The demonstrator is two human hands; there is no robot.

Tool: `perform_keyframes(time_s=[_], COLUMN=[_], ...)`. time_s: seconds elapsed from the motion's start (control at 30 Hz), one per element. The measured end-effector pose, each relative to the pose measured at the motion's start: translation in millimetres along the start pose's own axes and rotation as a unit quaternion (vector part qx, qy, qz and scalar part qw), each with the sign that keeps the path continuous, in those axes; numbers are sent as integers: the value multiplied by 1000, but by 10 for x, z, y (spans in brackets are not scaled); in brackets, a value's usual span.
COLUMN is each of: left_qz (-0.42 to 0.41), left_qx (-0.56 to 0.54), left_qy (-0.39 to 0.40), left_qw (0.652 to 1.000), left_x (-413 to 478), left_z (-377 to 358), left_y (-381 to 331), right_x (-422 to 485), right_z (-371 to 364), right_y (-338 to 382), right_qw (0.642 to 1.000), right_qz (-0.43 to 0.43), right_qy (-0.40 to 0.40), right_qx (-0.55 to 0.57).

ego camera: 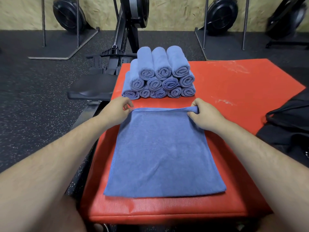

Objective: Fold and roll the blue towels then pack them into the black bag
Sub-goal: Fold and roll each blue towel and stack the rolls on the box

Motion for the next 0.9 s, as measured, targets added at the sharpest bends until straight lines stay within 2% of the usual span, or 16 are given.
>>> perform_keyframes(time_s=[0.07, 0.17, 0.53, 0.63, 0.77, 0.83, 0.9], left_qz=[18, 52, 137, 161, 152, 141, 102], left_qx=[28, 37, -87, -111, -137, -156, -115], left_qy=[33, 38, 54, 38, -21, -44, -72], left_qw=[999, 997, 985, 980, 979, 977, 985], left_x=[-4, -1, 5, 11, 19, 23, 25], left_z=[-37, -54, -96, -63, -19, -16, 12], left_y=[42, 136, 31, -20, 26, 87, 120], right_x=[-1, -3, 19, 22, 11, 8, 4], right_z=[-1, -9, -40, -36, -28, -20, -11], right_y=[6, 11, -29, -24, -15, -20, -18], right_qw=[1000, 1000, 999, 999, 999, 999, 999], right_qz=[1, 2, 3, 0, -4, -4, -5], right_qy=[2, 3, -2, -1, -1, -2, -2], right_qx=[1, -8, -32, -34, -39, -42, -40])
Point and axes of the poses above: each hand's wrist, its own x-axis towards the middle knuckle, its own z-axis out of the back of the hand, y = z × x, the point moved 2 cm from there along x, towards the middle knuckle
